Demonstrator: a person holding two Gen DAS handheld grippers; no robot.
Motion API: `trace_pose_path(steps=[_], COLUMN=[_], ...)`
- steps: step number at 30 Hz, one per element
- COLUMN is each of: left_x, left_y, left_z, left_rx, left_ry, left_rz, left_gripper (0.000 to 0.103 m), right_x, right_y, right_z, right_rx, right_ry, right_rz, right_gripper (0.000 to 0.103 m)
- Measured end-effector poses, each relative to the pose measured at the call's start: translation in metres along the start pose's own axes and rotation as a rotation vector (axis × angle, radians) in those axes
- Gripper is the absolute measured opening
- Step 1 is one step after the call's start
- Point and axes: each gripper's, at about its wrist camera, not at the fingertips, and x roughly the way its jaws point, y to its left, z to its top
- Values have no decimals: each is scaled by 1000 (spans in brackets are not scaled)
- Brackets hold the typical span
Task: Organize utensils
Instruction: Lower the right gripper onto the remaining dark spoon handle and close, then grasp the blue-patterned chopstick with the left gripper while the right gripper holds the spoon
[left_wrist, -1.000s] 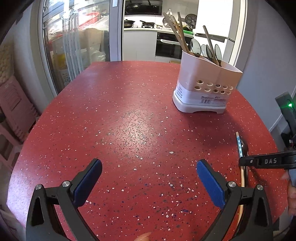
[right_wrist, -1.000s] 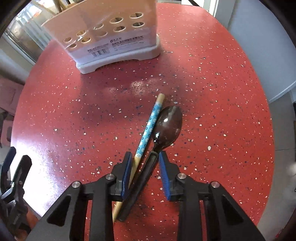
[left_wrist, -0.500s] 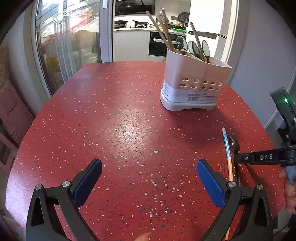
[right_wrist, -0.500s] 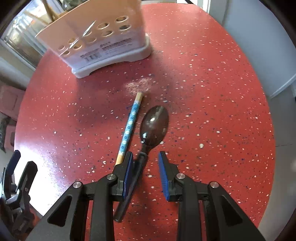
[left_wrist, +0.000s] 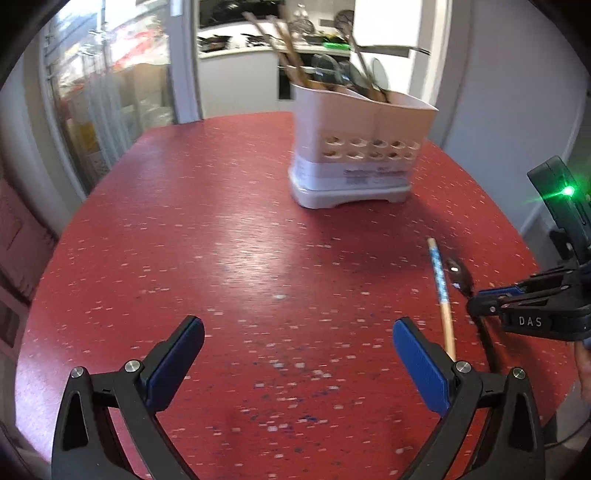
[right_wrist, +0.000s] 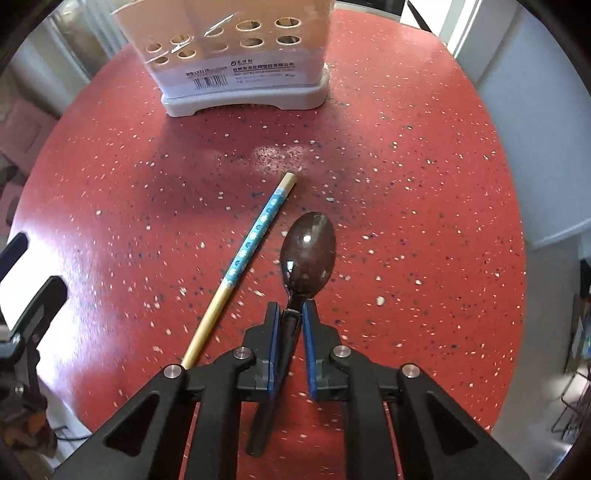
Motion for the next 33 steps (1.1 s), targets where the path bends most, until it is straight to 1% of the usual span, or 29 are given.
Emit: trace_pose_path(steps=[3, 5, 8, 10, 11, 12, 14, 15, 16, 20, 24, 30, 31, 33], left_x=[9, 18, 31, 40, 44, 49, 55, 58, 60, 67, 69, 75, 79, 81], left_y=[-18, -36, -62, -76, -82, -87, -93, -96, -97, -101, -106, -113, -116, -119], left_z=[6, 10, 14, 16, 17, 18, 20, 21, 23, 22, 24, 29, 30, 32], left_rx=[37, 79, 130, 158, 168, 176, 182, 189, 192, 208, 216, 225, 226, 225], left_ry=[47, 87, 138, 174, 192, 215, 237, 252, 263, 293, 309, 334, 336, 343], left_rz=[-57, -95, -116, -118, -117, -114, -109, -103, -100, -79, -65, -68, -68, -73], left_gripper=[103, 103, 103, 103, 103, 103, 103, 100, 99, 99, 99, 99, 99, 96], right_x=[-4, -5, -6, -8, -10, -14, -15, -13, -5, -1, 2, -3, -7, -11], right_y=[-14, -21, -25, -27, -20, -27, -38, -39, -48, -45, -40, -57, -64, -69], right_z=[-10, -15, -20, -22, -23, -25, -24, -23, -19, -13, -7, -9, -17, -20], right_rx=[-7, -5, -13, -31, -41, -48, -63, -67, -69, -87, -95, -68, -64, -58], right_ry=[-25, -39, -54, -59, -58, -58, -42, -28, -15, 20, 31, -11, -23, -42], right_rz=[19, 28, 27, 25, 21, 19, 21, 28, 33, 18, 15, 78, 93, 111], right_gripper=[12, 12, 11, 11, 11, 11, 11, 12, 13, 13, 12, 12, 12, 12])
